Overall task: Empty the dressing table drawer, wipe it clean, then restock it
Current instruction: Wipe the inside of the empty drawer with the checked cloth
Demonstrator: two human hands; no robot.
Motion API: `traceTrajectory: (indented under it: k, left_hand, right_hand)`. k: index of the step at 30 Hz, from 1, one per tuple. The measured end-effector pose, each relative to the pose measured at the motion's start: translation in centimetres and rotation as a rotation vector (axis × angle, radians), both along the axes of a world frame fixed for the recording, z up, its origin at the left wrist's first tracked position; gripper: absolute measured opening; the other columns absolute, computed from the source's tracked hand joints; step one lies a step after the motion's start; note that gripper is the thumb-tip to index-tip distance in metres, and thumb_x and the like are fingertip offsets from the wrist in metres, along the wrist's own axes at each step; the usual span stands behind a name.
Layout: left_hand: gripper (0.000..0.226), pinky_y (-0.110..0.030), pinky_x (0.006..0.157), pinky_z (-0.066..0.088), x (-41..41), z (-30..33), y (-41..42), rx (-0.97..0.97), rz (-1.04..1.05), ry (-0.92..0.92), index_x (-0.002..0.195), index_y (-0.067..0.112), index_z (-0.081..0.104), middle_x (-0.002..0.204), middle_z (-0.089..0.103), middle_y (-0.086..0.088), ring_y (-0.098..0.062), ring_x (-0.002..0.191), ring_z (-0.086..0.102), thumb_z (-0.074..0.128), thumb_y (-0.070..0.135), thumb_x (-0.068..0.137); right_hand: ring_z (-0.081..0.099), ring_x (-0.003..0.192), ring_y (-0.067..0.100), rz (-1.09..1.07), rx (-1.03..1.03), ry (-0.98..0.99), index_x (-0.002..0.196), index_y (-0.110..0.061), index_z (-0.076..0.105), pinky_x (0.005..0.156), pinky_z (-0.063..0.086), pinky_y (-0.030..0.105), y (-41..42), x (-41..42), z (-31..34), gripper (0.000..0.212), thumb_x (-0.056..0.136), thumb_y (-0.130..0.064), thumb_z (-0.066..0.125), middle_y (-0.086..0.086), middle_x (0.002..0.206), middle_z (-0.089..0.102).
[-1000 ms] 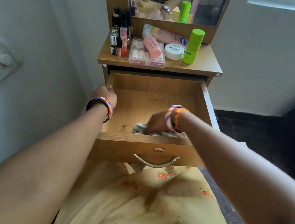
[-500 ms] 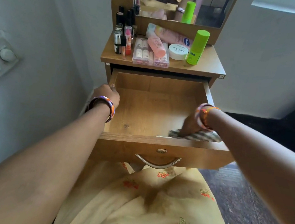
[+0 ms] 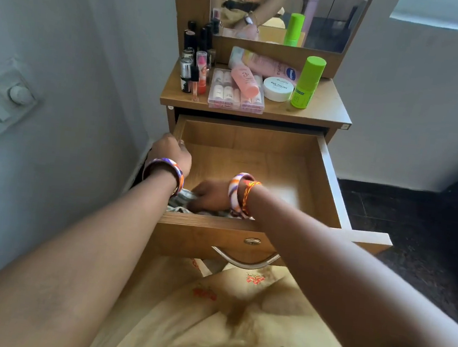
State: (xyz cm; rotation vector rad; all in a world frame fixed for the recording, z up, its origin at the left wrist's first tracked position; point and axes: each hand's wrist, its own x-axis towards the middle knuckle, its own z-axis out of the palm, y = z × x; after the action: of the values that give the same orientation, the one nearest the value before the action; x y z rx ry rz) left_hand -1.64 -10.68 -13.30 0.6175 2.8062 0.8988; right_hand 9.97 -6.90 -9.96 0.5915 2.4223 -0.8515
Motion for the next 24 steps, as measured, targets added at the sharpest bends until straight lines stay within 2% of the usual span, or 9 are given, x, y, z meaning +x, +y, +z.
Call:
traceTrajectory:
  k: [5,7,11,13,15,17,20,22,24]
  left_hand:
    - [0.036,-0.040,0.103,0.034,0.9,0.6,0.0,0.124,-0.174,0.321,0.126,0.004,0.053,0.132,0.052,-0.018,-0.036,0.123,0.045,0.046,0.014,0.093]
    - [0.035,-0.041,0.100,0.038,2.0,0.8,0.5,0.163,-0.326,0.440,0.124,0.003,0.056,0.129,0.056,-0.017,-0.035,0.119,0.050,0.047,0.014,0.092]
    - [0.036,-0.040,0.090,0.049,5.7,1.0,3.1,-0.081,-0.780,0.317,0.127,0.015,0.053,0.125,0.061,-0.011,-0.031,0.113,0.058,0.043,0.022,0.094]
    - [0.035,-0.039,0.088,0.051,7.8,1.1,4.6,-0.208,-0.906,0.230,0.127,0.019,0.052,0.122,0.063,-0.010,-0.032,0.109,0.061,0.046,0.026,0.094]
    - [0.030,-0.036,0.086,0.051,9.9,1.4,5.8,-0.234,-0.969,0.169,0.120,0.017,0.059,0.119,0.065,-0.011,-0.032,0.107,0.062,0.047,0.026,0.093]
    - [0.024,-0.031,0.076,0.047,11.3,1.5,6.7,-0.276,-0.994,0.188,0.108,0.015,0.064,0.114,0.066,-0.012,-0.035,0.103,0.062,0.046,0.022,0.092]
    - [0.023,-0.032,0.074,0.045,11.7,0.9,7.1,-0.356,-1.011,0.270,0.106,0.018,0.064,0.113,0.066,-0.010,-0.034,0.104,0.061,0.047,0.023,0.091]
    - [0.025,-0.032,0.075,0.044,10.8,0.1,7.0,-0.386,-0.963,0.275,0.108,0.017,0.063,0.115,0.065,-0.010,-0.033,0.106,0.061,0.046,0.026,0.092]
    - [0.026,-0.033,0.079,0.047,10.0,-0.9,6.9,-0.376,-0.886,0.231,0.108,0.014,0.063,0.118,0.064,-0.010,-0.033,0.109,0.059,0.045,0.025,0.093]
  right_hand:
    - [0.050,0.082,0.018,-0.183,0.020,0.141,0.108,-0.002,0.064,0.070,0.038,0.024,2.7,2.4,0.5,0.037,0.092,-0.033,0.052,0.008,0.092,0.060]
    - [0.051,0.078,0.018,-0.304,0.107,0.201,0.104,-0.001,0.066,0.059,0.038,0.026,4.8,4.8,1.7,0.036,0.091,-0.032,0.052,0.008,0.088,0.059]
    - [0.053,0.061,0.012,-0.759,0.077,0.494,0.104,-0.004,0.067,0.051,0.044,0.012,8.5,9.2,4.8,0.027,0.090,-0.024,0.055,0.000,0.071,0.059]
    - [0.059,0.070,0.018,-0.862,0.178,0.633,0.098,-0.008,0.068,0.062,0.048,0.019,9.2,10.9,5.8,0.023,0.089,-0.026,0.056,0.005,0.076,0.064]
    - [0.060,0.079,0.022,-0.826,0.312,0.572,0.084,-0.016,0.064,0.066,0.045,0.027,9.1,12.3,6.0,0.013,0.085,-0.028,0.058,0.005,0.080,0.064]
    - [0.059,0.079,0.021,-0.732,0.375,0.340,0.081,-0.020,0.059,0.065,0.046,0.026,8.5,13.3,4.9,0.017,0.078,-0.036,0.064,0.001,0.077,0.061]
    - [0.061,0.099,0.028,-0.651,0.342,0.079,0.108,-0.023,0.060,0.082,0.047,0.033,8.6,13.1,1.6,0.052,0.068,-0.054,0.067,0.008,0.107,0.065]
    - [0.050,0.121,0.038,-0.666,0.274,0.001,0.130,-0.007,0.048,0.094,0.042,0.041,9.4,12.3,-0.5,0.061,0.080,-0.036,0.066,0.020,0.132,0.052]
    - [0.040,0.129,0.041,-0.720,0.264,-0.064,0.137,0.006,0.036,0.102,0.036,0.045,10.5,11.8,-2.2,0.061,0.087,-0.022,0.058,0.026,0.141,0.040]
